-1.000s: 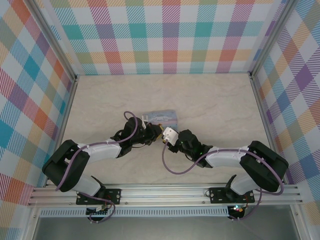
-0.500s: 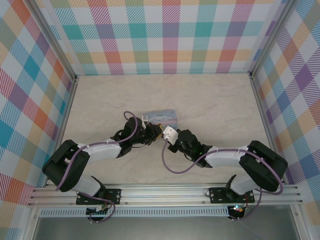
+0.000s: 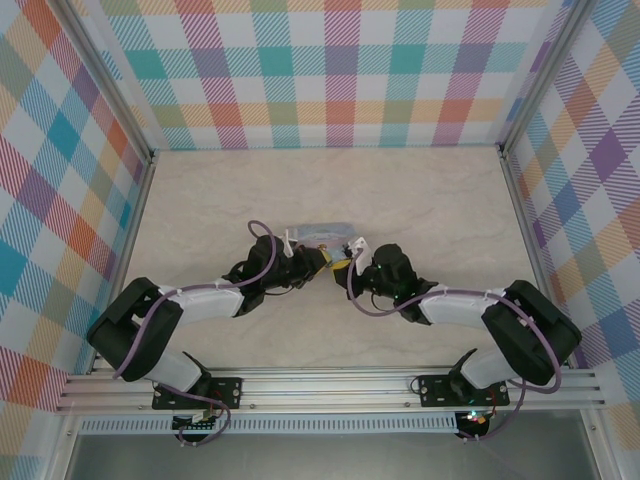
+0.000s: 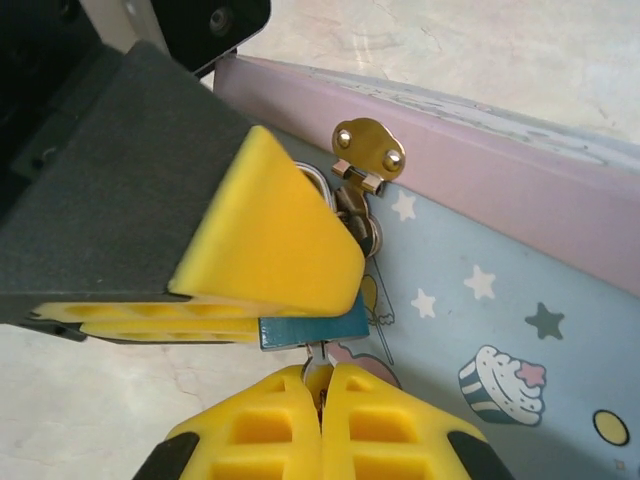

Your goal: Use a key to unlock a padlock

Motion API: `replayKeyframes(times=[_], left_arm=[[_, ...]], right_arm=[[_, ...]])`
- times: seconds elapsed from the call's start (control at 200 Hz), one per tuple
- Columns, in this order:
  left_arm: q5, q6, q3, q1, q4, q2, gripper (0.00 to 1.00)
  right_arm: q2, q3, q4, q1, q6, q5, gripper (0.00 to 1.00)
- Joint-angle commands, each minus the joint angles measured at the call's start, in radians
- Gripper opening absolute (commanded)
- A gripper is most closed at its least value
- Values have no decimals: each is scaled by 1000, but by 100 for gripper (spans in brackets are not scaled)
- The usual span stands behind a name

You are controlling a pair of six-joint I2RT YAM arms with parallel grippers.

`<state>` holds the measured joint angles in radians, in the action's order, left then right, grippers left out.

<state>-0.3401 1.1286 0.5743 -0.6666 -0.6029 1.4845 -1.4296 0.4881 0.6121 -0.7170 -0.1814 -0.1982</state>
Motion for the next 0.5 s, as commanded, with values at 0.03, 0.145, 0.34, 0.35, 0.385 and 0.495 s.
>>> replayKeyframes(times=[0.03, 0.145, 0.34, 0.35, 0.385, 0.495], left_arm=[[-63, -78, -24, -28, -86, 5, 0], [-64, -120, -38, -28, -86, -13, 0], [-52, -141, -44, -28, -67, -9, 0], [-51, -141, -44, -28, -67, -8, 0], [-47, -138, -44, -28, -67, -3, 0], [-13, -127, -44, -28, -64, 9, 0]], right_arm=[[-4, -2, 198, 54, -224, -191, 0], [-28, 0, 254, 91, -294, -251, 0], [-58, 12, 260, 117, -323, -307, 1], [-57, 11, 257, 116, -320, -306, 2], [-52, 9, 244, 117, -305, -302, 10], [-6, -3, 135, 118, -221, -254, 29]])
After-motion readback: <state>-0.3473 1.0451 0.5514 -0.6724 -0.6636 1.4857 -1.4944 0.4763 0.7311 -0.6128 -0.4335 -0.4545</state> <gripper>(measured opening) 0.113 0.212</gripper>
